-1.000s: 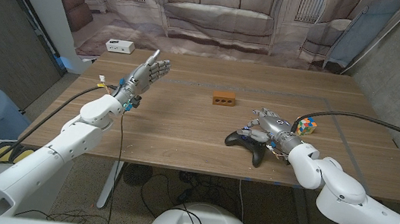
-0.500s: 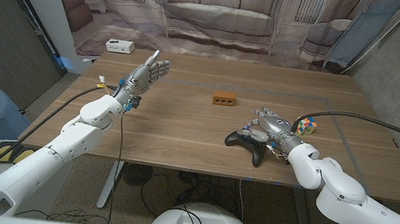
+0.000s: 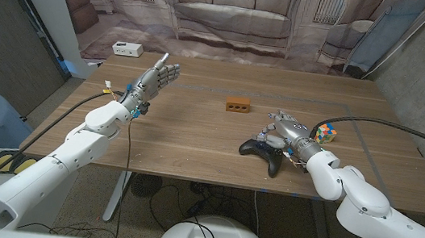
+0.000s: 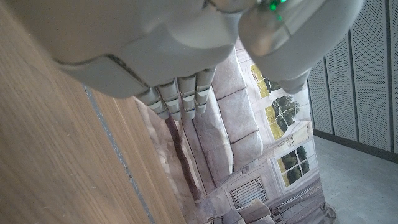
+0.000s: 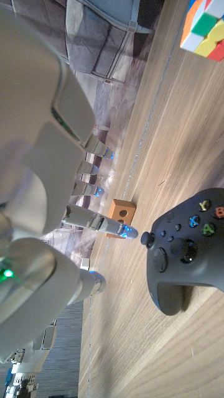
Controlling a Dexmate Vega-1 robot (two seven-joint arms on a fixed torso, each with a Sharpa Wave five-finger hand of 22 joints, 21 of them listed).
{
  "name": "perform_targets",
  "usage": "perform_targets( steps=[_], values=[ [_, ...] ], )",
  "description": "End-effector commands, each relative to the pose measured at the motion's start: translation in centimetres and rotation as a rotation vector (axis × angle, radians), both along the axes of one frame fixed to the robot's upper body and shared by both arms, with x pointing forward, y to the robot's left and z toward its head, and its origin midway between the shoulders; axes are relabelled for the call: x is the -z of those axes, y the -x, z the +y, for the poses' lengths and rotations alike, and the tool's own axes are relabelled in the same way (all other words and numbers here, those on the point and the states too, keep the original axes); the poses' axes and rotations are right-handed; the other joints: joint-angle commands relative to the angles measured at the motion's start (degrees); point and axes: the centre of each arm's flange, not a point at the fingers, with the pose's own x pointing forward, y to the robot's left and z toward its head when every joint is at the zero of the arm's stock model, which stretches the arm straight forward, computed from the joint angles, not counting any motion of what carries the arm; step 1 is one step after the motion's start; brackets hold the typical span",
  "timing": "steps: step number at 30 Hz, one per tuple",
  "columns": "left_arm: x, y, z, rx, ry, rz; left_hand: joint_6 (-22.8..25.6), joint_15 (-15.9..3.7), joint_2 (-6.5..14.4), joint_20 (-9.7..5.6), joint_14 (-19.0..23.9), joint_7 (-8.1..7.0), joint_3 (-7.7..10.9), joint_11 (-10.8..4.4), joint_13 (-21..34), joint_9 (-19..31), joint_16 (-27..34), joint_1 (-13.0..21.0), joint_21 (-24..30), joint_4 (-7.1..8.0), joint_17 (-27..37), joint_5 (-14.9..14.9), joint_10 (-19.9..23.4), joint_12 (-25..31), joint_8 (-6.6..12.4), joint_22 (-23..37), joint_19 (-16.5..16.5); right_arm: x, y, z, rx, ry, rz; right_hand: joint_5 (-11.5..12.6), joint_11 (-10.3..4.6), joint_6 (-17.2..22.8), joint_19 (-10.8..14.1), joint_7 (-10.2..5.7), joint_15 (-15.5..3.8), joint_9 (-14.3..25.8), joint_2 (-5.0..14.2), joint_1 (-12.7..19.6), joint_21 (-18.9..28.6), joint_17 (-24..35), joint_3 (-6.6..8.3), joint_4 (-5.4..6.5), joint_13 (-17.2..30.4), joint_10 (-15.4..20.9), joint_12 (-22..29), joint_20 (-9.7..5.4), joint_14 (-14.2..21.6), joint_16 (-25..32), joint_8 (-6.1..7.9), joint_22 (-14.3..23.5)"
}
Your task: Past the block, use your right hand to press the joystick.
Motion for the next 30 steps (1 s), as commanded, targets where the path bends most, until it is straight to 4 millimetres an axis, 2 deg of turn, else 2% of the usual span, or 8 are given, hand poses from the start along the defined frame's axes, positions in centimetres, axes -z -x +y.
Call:
perform_targets(
  steps=[1,7,19,25,26,30],
  values=[
    [-0.2,0.1,0.2,0.001,0.003,-0.009,0.5,0.02,0.3,0.00,-0.1,-0.19,0.13,-0.16,0.1,0.3,0.0,0.4,-0.1,-0.27,0.1,-0.2,0.2,-0.2,-0.16,0.3,-0.2,-0.7,0.5,0.3,-0.007,0.001,-0.024,-0.1,-0.28,-0.1,0.0,-0.43,-0.17,0.1,-0.08,0.6,-0.1,0.0,0.46,0.02,0.2,0.5,0.1,0.39,0.1,0.3,0.00,0.2],
    [-0.4,0.2,0.4,-0.005,0.009,-0.018,0.5,0.02,0.3,0.00,-0.1,-0.20,0.13,-0.26,0.1,0.3,0.0,0.4,-0.1,-0.30,0.1,-0.2,0.3,-0.2,-0.15,0.3,-0.2,-1.0,0.7,0.4,-0.014,-0.006,-0.039,-0.1,-0.53,-1.4,0.5,-0.95,-0.14,0.1,-0.13,0.7,-0.1,0.0,0.52,-0.01,0.2,0.5,-0.1,0.90,0.3,0.4,-0.65,0.2],
    [-0.3,0.6,0.8,-0.010,0.013,-0.029,0.5,0.00,0.4,0.07,-0.1,-0.28,0.12,-0.24,0.1,0.3,0.0,0.4,0.0,-0.36,0.1,-0.2,0.3,-0.2,-0.16,0.3,-0.2,-1.2,1.3,0.4,-0.010,-0.008,-0.073,-0.1,0.05,-6.4,0.8,-1.88,-0.16,0.1,-0.35,0.8,-0.2,0.0,0.65,-0.10,0.3,0.8,-0.2,1.09,0.9,0.4,-2.32,0.2],
    [-0.4,0.7,0.9,-0.007,0.011,-0.033,0.6,-0.04,0.4,0.11,0.0,-0.40,0.11,-0.21,0.1,0.3,0.0,0.4,0.0,-0.40,0.1,-0.2,0.3,-0.2,-0.11,0.3,-0.2,-1.1,1.5,0.4,-0.014,-0.021,-0.085,0.0,0.35,-11.5,1.5,-2.48,-0.21,0.0,-0.66,0.9,-0.1,0.0,0.69,-0.13,0.3,1.1,-0.3,1.04,1.4,0.4,-2.89,0.2],
    [-0.5,0.7,0.9,-0.008,0.010,-0.034,0.7,-0.04,0.4,0.13,0.0,-0.38,0.11,-0.19,0.1,0.3,0.0,0.4,0.0,-0.41,0.1,-0.2,0.3,-0.2,-0.08,0.3,-0.2,-1.1,1.6,0.4,-0.013,-0.021,-0.083,-0.1,0.50,-13.6,1.5,-2.51,-0.13,0.0,-0.77,0.8,-0.2,0.1,0.68,-0.11,0.3,1.3,-0.4,1.05,1.5,0.4,-3.06,0.2],
    [-0.5,0.7,0.9,-0.007,0.009,-0.034,0.7,-0.05,0.4,0.18,0.0,-0.34,0.11,-0.26,0.1,0.3,0.0,0.4,0.0,-0.43,0.1,-0.2,0.3,-0.2,-0.08,0.3,-0.2,-1.2,1.5,0.5,-0.012,-0.033,-0.063,-0.2,0.85,-21.9,1.9,-0.73,-0.55,0.0,-1.32,-1.6,-0.4,0.5,-0.22,1.10,0.3,1.6,-0.5,0.68,1.7,0.4,-3.09,0.2]
  ],
)
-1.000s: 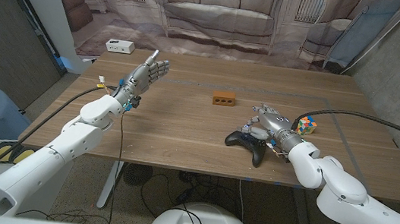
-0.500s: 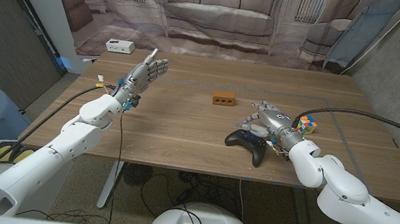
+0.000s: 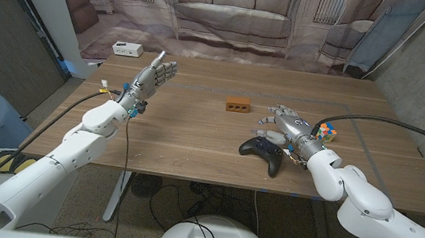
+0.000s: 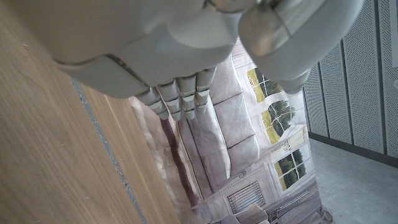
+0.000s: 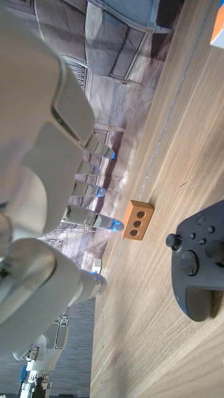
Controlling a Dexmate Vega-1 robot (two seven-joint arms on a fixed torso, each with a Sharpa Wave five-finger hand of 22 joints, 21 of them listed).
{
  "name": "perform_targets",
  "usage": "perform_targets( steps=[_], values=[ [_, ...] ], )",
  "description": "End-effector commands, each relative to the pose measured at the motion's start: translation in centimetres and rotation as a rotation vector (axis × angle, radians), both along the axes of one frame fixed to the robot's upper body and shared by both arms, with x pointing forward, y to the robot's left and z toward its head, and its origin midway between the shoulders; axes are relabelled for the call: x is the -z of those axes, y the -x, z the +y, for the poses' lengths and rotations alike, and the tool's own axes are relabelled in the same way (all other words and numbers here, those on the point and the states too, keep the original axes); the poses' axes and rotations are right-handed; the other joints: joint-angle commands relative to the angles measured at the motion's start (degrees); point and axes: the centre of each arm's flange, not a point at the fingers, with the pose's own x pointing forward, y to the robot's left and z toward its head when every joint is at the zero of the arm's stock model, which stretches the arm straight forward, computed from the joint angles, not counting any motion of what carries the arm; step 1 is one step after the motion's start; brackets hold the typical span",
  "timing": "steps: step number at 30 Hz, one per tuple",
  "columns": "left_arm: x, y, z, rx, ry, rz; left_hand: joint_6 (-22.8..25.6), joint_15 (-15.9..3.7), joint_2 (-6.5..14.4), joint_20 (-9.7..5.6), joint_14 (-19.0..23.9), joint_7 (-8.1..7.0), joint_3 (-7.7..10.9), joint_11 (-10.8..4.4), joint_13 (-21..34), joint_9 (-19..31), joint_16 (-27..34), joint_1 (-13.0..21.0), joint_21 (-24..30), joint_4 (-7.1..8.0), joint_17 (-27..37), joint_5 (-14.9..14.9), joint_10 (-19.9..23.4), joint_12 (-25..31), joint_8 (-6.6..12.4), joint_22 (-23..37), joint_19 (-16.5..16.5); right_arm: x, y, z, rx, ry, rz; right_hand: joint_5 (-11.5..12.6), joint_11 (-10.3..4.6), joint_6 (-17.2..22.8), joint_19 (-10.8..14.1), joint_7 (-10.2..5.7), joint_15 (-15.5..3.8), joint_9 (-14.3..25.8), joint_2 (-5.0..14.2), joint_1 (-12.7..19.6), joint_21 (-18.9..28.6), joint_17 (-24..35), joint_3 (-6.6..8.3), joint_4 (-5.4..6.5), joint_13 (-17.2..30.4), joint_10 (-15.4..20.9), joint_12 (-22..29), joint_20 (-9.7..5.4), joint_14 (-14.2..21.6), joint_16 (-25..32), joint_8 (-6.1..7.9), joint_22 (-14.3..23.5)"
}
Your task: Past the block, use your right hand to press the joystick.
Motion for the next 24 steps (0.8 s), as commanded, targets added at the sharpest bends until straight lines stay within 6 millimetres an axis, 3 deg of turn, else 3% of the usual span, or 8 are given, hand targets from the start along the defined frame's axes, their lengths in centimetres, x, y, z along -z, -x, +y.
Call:
perform_targets(
  steps=[1,3,4,6,13,24],
  values=[
    [-0.20,0.16,0.19,0.002,-0.001,-0.008,0.4,-0.06,0.4,0.19,0.0,0.00,0.11,-0.31,0.1,0.3,0.0,0.4,0.0,-0.43,0.1,-0.2,0.4,-0.2,-0.08,0.3,-0.2,-0.13,0.34,0.06,-0.003,-0.021,0.009,-0.2,0.43,-8.6,0.7,2.36,-0.29,0.0,-1.14,-3.3,-0.4,0.6,-1.00,1.65,0.3,0.6,-0.2,-0.19,0.3,0.4,-0.15,0.2],
    [-0.20,0.15,0.24,0.001,0.000,-0.007,0.4,-0.05,0.5,0.21,0.0,0.02,0.10,-0.25,0.1,0.3,0.0,0.4,0.0,-0.45,0.1,-0.2,0.4,-0.1,-0.09,0.3,-0.2,-0.07,0.37,0.09,-0.002,-0.022,-0.003,-0.2,0.63,-11.2,0.7,2.74,-0.37,0.0,-1.61,-4.7,-0.5,0.7,-1.65,2.20,0.3,0.6,-0.3,-0.34,0.3,0.4,-0.03,0.2],
    [-0.19,0.14,0.28,0.001,0.000,-0.007,0.4,-0.05,0.5,0.22,0.0,0.02,0.10,-0.22,0.1,0.3,0.0,0.4,0.0,-0.45,0.1,-0.2,0.4,-0.1,-0.08,0.3,-0.2,-0.06,0.39,0.13,-0.001,-0.024,-0.004,0.0,0.88,-15.0,0.8,3.75,-0.40,0.0,-2.29,-6.1,-0.6,0.8,-2.34,2.59,0.3,0.6,-0.4,-0.38,0.3,0.4,-0.09,0.2],
    [-0.17,0.13,0.36,0.000,0.001,-0.006,0.4,-0.04,0.5,0.22,0.0,0.05,0.10,-0.18,0.1,0.3,0.0,0.4,0.0,-0.46,0.1,-0.2,0.4,-0.2,-0.09,0.3,-0.2,-0.04,0.47,0.22,0.004,-0.021,-0.018,0.1,0.89,-16.5,0.8,3.91,-0.49,0.0,-2.54,-6.5,-0.6,0.8,-2.57,2.68,0.3,0.3,-0.5,-0.36,0.3,0.3,-0.06,0.2],
    [-0.25,0.19,0.63,-0.003,0.002,-0.009,0.5,-0.01,0.5,0.25,0.0,0.03,0.09,-0.23,0.1,0.3,0.0,0.4,0.0,-0.50,0.1,-0.2,0.4,-0.2,-0.06,0.3,-0.2,-0.17,0.57,0.37,0.011,-0.036,-0.034,0.2,0.80,-16.9,1.6,3.90,-0.52,0.0,-2.88,-6.9,-0.3,0.8,-2.84,2.75,0.3,0.2,-0.6,-0.82,0.4,0.3,0.31,0.2],
    [-0.49,0.27,0.75,-0.002,0.011,-0.020,0.7,-0.09,0.5,0.21,0.1,-0.06,0.08,-0.27,0.1,0.3,0.1,0.4,0.1,-0.56,0.1,-0.2,0.6,-0.1,-0.02,0.3,-0.2,-0.56,0.70,0.44,-0.005,-0.110,-0.058,0.5,1.11,-14.4,2.5,4.46,-0.57,0.0,-5.04,-9.6,-0.2,0.8,-4.63,3.35,0.3,0.4,-0.5,-2.02,1.3,0.5,1.88,0.2]
  ],
)
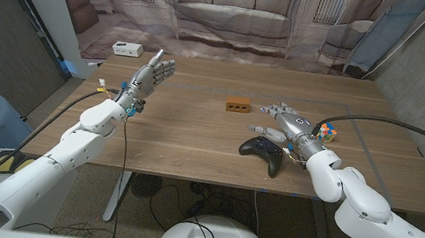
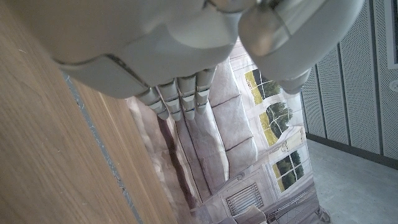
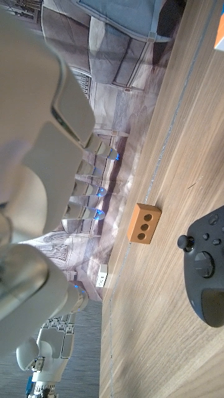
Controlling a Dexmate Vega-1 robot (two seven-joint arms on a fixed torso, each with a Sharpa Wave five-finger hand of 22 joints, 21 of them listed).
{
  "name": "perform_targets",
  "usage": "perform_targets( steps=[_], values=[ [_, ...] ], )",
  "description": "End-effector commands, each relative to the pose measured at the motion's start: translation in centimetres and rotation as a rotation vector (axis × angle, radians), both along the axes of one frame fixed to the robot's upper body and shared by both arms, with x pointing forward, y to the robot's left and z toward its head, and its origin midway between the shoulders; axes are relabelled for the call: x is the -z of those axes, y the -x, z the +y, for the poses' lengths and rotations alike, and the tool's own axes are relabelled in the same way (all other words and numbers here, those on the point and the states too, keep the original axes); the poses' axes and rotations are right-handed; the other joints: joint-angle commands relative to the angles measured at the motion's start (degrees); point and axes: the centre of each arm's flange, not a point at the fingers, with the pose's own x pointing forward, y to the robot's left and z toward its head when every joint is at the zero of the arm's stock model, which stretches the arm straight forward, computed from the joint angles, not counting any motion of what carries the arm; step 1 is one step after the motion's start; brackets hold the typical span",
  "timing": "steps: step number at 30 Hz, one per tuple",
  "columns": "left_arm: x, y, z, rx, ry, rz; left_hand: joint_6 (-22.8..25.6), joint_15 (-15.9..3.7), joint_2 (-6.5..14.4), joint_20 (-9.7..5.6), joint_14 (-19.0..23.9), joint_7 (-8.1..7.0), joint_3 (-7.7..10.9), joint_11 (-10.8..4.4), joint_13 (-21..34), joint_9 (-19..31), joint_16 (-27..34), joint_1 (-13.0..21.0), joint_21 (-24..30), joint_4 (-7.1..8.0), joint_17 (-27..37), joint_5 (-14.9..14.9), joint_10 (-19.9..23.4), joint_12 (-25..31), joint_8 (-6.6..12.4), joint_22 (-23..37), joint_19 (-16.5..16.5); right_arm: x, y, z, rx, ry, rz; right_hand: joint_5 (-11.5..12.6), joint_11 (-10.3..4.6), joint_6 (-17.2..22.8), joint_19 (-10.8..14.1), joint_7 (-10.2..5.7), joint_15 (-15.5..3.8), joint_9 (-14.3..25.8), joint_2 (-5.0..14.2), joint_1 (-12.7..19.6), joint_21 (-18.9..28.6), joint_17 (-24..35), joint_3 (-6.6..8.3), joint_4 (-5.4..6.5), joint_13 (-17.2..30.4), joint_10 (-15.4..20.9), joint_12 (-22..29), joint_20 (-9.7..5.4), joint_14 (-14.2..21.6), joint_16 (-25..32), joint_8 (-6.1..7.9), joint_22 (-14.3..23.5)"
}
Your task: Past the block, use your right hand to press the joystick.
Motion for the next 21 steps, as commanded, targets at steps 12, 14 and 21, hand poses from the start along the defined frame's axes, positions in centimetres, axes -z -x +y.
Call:
perform_targets(
  steps=[12,14,21],
  values=[
    [-1.0,0.1,0.1,-0.006,0.004,-0.020,0.7,-0.15,0.2,0.19,0.1,-0.11,0.12,0.00,0.1,0.3,0.1,0.1,0.1,-0.21,0.1,0.0,0.3,-0.1,-0.07,0.3,-0.1,-0.9,0.3,-0.7,-0.063,-0.169,-0.105,1.5,0.99,-2.0,2.5,2.49,-0.34,0.0,-1.67,-2.7,0.7,-0.1,-1.84,0.41,0.3,0.5,0.2,-2.82,1.9,0.6,-0.46,0.1],
    [-1.1,0.2,0.1,-0.008,0.002,-0.022,0.6,-0.15,0.2,0.16,0.1,-0.14,0.12,-0.01,0.1,0.3,0.1,0.1,0.1,-0.22,0.1,0.0,0.2,-0.1,-0.09,0.3,0.0,-1.0,0.4,-0.8,-0.070,-0.179,-0.114,1.7,1.01,-3.6,3.2,3.10,-0.34,0.0,-1.76,-2.7,0.8,-0.2,-1.94,0.37,0.3,0.6,0.3,-3.04,2.2,0.6,-0.75,0.1],
    [-1.4,0.3,-0.4,-0.010,-0.012,-0.017,0.6,-0.16,0.2,0.13,0.1,-0.06,0.11,-0.11,0.1,0.3,0.1,0.1,0.1,-0.27,0.1,0.0,0.4,-0.1,-0.11,0.3,-0.1,-1.4,0.4,-1.5,-0.118,-0.250,-0.114,2.3,1.59,-5.3,6.3,4.14,-0.25,0.0,-1.88,-2.7,1.5,-0.5,-2.11,0.17,0.2,1.0,0.2,-4.92,3.5,0.6,-0.33,0.1]
  ],
)
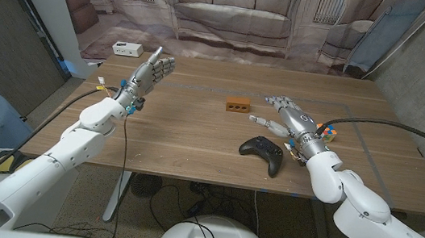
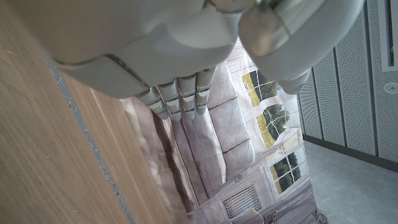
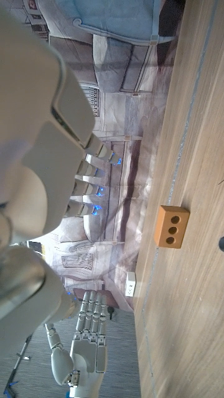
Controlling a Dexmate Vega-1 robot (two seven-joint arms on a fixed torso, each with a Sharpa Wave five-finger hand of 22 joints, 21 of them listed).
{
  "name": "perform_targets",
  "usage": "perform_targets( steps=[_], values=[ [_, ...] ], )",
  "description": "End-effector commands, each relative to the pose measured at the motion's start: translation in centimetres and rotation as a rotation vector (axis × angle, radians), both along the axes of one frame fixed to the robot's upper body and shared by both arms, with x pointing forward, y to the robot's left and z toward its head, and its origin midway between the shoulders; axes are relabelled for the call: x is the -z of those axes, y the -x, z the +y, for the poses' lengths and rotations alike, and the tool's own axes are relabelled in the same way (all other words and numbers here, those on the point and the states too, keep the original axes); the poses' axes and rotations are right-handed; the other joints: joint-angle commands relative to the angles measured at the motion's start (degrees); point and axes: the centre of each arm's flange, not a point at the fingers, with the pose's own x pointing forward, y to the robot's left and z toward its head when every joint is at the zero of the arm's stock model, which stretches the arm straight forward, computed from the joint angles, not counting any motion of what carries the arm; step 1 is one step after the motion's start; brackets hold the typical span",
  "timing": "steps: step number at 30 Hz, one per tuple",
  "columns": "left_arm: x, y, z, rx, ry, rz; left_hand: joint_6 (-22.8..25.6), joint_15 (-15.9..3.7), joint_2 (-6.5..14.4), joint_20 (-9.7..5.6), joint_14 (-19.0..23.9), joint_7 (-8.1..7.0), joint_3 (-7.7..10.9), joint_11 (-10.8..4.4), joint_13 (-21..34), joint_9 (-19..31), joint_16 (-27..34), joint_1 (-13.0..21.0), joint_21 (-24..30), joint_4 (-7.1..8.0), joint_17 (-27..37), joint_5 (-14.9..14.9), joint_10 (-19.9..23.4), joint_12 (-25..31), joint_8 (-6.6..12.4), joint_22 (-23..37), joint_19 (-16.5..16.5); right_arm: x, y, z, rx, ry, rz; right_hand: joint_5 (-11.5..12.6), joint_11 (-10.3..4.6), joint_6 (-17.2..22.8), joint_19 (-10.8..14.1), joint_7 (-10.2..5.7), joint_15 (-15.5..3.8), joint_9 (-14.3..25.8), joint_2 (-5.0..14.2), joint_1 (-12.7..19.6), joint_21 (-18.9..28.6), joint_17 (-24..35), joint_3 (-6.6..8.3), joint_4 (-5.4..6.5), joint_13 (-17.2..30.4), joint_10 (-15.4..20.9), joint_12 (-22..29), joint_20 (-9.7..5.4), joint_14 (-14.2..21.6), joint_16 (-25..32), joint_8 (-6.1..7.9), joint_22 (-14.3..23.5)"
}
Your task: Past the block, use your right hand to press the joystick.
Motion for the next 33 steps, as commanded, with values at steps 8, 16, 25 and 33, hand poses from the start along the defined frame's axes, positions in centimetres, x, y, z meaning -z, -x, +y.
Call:
perform_targets(
  steps=[8,16,25,33],
  values=[
    [-0.6,0.7,-1.1,-0.012,-0.028,0.002,0.2,-0.12,0.3,0.09,0.1,-0.21,0.11,0.16,0.1,0.3,0.1,0.1,0.1,-0.33,0.2,0.0,0.2,-0.1,-0.13,0.3,-0.1,-0.7,0.1,-1.9,-0.127,-0.183,-0.017,0.9,0.89,-0.1,2.8,0.75,0.14,0.0,0.04,-0.1,0.9,-0.1,-0.24,-0.26,0.2,1.2,0.4,-0.63,1.3,0.2,0.44,0.0],
    [-0.6,0.7,-1.6,-0.021,-0.024,0.006,0.3,-0.17,0.3,0.02,0.2,-0.21,0.12,0.12,0.1,0.3,0.1,0.1,0.1,-0.39,0.2,0.0,0.1,-0.2,-0.13,0.3,-0.1,-1.2,-0.7,-2.7,-0.188,-0.255,-0.009,1.1,1.44,1.2,3.2,1.54,0.30,0.0,0.01,0.0,0.6,-0.2,-0.29,-0.43,0.2,1.8,0.5,-0.42,1.8,0.1,1.13,0.0],
    [-1.2,0.7,-2.3,-0.037,-0.023,0.001,0.2,-0.08,0.3,-0.10,0.2,-0.07,0.11,0.06,0.1,0.3,0.1,0.1,0.1,-0.45,0.2,0.0,0.2,-0.1,-0.15,0.3,0.0,-2.2,-2.0,-3.9,-0.282,-0.354,-0.013,1.3,2.32,-0.3,4.1,1.30,0.54,0.0,0.05,0.3,0.6,-0.3,-0.28,-0.65,0.2,1.2,0.2,-0.39,2.3,0.0,0.59,0.0],
    [-1.4,0.6,-2.7,-0.044,-0.015,-0.010,0.1,-0.12,0.3,-0.29,0.2,-0.05,0.10,0.16,0.1,0.3,0.1,0.1,0.2,-0.49,0.2,0.0,0.1,-0.2,-0.19,0.3,0.1,-2.6,-2.7,-4.6,-0.356,-0.439,0.000,1.5,2.98,0.2,5.9,1.93,0.87,0.0,0.12,0.6,0.9,-0.4,-0.23,-0.89,0.2,1.4,0.2,-2.21,2.6,-0.2,0.90,0.0]
  ],
)
